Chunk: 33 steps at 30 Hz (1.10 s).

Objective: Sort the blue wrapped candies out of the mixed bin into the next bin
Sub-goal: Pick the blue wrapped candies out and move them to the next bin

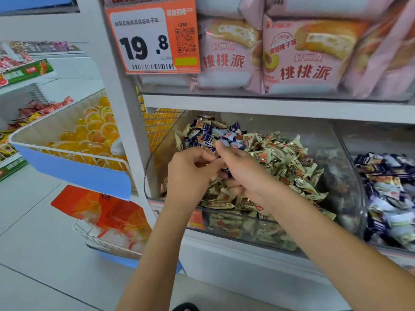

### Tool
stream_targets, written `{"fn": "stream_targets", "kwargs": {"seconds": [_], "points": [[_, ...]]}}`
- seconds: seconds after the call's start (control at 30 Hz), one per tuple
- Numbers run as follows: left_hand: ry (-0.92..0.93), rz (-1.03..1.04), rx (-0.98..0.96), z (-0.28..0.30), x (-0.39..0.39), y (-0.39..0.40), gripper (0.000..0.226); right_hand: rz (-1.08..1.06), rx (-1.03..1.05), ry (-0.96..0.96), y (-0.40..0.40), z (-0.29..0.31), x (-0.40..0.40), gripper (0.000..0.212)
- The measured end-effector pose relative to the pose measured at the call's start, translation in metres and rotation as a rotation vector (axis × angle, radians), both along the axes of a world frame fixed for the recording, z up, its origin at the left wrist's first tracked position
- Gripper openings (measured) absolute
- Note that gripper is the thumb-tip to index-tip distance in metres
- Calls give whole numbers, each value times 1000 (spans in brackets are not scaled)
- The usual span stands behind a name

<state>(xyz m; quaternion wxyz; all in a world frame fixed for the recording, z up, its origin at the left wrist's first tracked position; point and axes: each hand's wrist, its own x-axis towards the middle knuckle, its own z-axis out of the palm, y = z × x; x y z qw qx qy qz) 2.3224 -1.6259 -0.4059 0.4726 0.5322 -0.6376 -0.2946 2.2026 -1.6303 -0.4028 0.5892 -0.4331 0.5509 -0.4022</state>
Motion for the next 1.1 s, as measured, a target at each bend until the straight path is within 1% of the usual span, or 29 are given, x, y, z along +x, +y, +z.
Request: {"fn": "stream_targets", "kwargs": {"seconds": [0.07,0.1,0.17,0.2,0.27,0.33,0.4,0.43,0.47,0.5,0.53,0.57,0.6,0.63,0.67,0.7,0.77,0.8,0.83,0.87,0.9,0.93,0.97,1.0,1.03,1.1], "points": [[6,-33,-14,5,-1,5,9,-100,-171,153,7,11,-14,33],[-4,-39,-21,7,1,8,8,-151,-280,291,10,15,-23,31],[-61,-41,-41,7,4,15,5,-253,-500,561,18,22,-44,40],[-105,-40,-50,7,6,19,4,-307,-583,642,24,26,-56,44],[-204,-46,-56,5,9,27,7,-428,-693,758,39,31,-80,46],[-308,-55,-51,3,11,32,9,-533,-738,875,55,36,-104,47],[-413,-52,-56,1,15,35,12,-583,-707,1008,70,34,-130,46],[-449,-58,-51,0,17,35,13,-571,-629,1108,76,30,-143,44],[-478,-67,-39,-2,19,36,13,-518,-499,1220,81,26,-157,40],[-499,-74,-23,-3,21,37,14,-421,-328,1303,84,21,-169,39],[-513,-75,-5,-5,24,37,15,-303,-168,1334,87,19,-176,44],[-520,-71,13,-6,26,37,14,-212,-54,1309,90,19,-177,55],[-519,-63,26,-6,29,37,13,-176,-2,1265,91,22,-177,68],[-508,-54,33,-6,32,37,11,-198,-15,1238,88,23,-175,76],[-491,-47,34,-6,34,38,11,-249,-76,1228,84,26,-170,77],[-477,-48,28,-5,36,39,11,-303,-156,1232,81,29,-161,70],[-478,-59,16,-4,38,44,11,-371,-315,1313,71,30,-137,44],[-488,-62,13,-4,39,46,11,-377,-396,1383,67,30,-119,29],[-493,-61,5,-4,42,48,11,-365,-464,1436,63,30,-101,19],[-492,-55,-5,-4,44,48,11,-329,-533,1446,58,27,-84,15],[-490,-44,-9,-4,47,49,11,-251,-596,1395,53,24,-69,13],[-492,-30,-9,-4,49,49,11,-121,-620,1289,46,20,-57,12],[-499,-17,-6,-4,52,49,10,46,-587,1146,40,15,-44,11],[-507,-6,-3,-4,54,48,10,229,-512,997,33,9,-34,14],[-514,6,4,-4,56,48,9,409,-429,910,27,5,-24,23],[-527,38,19,-3,59,48,10,691,-309,935,12,-6,-15,41]]}}
